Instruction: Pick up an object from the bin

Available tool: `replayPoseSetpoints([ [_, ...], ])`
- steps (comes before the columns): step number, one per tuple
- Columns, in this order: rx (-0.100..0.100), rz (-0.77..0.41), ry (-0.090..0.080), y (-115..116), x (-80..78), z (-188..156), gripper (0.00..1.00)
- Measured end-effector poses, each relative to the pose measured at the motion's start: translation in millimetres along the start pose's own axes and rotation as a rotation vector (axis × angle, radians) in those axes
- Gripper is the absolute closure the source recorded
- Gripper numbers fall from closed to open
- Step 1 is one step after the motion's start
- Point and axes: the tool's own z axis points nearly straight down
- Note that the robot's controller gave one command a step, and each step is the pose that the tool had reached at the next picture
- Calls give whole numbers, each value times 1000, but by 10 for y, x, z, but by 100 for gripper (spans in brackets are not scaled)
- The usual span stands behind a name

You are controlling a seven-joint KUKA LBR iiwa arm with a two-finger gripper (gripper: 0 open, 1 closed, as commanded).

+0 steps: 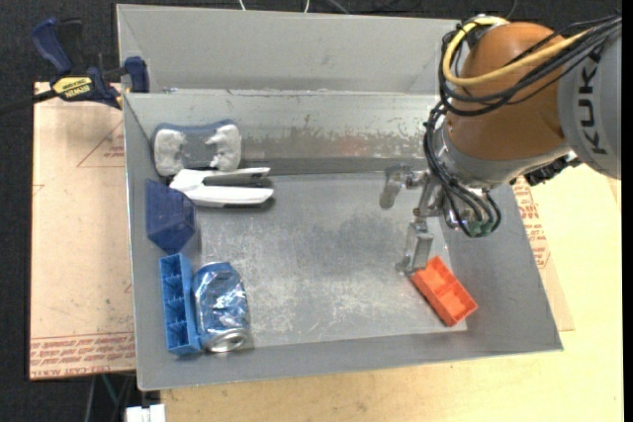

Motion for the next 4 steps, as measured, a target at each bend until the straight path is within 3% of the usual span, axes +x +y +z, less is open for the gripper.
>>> replayPoseSetpoints([
  [1, 0, 0, 0, 0, 0, 0, 0],
  [2, 1, -7, -3, -266, 167, -186, 0],
  [4, 0, -85, 0, -220, 120, -238, 0],
])
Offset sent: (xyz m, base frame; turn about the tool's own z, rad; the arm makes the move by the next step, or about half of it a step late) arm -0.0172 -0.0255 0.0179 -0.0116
